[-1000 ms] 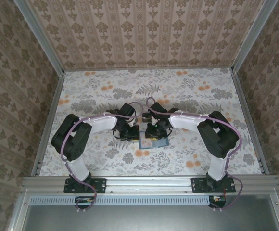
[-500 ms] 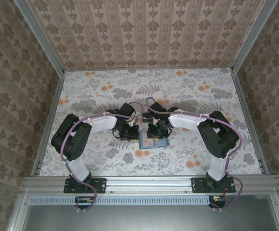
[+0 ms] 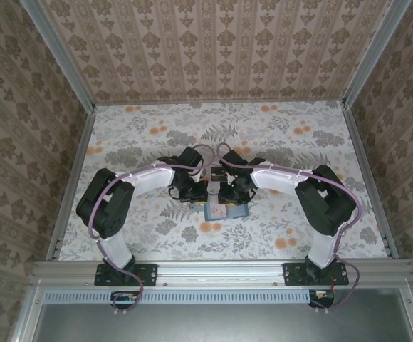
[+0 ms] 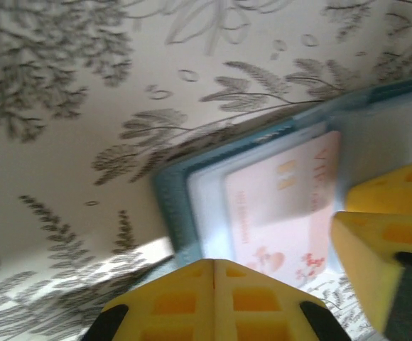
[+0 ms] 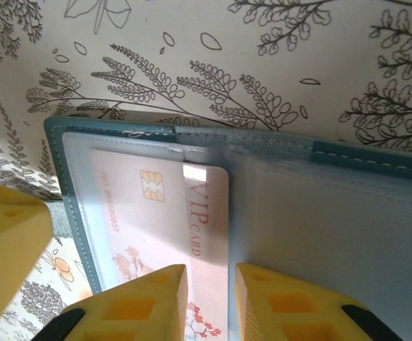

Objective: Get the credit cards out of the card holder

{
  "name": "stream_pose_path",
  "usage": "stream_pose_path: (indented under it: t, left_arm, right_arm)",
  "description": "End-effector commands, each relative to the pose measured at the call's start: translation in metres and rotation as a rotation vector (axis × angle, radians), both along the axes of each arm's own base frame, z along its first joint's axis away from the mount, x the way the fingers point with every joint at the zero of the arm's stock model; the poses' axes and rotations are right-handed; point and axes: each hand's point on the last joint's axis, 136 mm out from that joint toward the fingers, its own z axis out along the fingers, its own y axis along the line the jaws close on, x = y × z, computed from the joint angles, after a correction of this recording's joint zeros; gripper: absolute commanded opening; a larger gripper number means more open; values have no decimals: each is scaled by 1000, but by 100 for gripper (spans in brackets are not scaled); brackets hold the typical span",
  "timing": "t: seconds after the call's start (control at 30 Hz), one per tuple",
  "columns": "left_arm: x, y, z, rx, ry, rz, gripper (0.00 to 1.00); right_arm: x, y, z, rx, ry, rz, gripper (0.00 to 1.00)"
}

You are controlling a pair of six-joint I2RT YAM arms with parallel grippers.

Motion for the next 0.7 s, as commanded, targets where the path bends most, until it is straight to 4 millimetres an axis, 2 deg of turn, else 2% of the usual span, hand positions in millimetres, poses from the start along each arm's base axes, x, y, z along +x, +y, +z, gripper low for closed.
stream_pose_path:
  t: [0.0, 0.23, 0.43, 0.67]
  left_arm:
    - [-4, -15, 6, -30, 16, -21, 0]
    - [-10, -10, -18, 7, 57, -19, 0]
    - [-13, -7, -26, 23, 76, -23, 0]
    - [-17, 2, -32, 72, 84, -40, 0]
  right_arm:
    - [-2, 2, -2, 23, 13, 1, 27]
    - [-3, 2, -6, 33, 25, -3, 27]
    - [-5, -4, -11, 12, 32, -3, 27]
    - [-5, 1, -11, 55, 48, -2, 27]
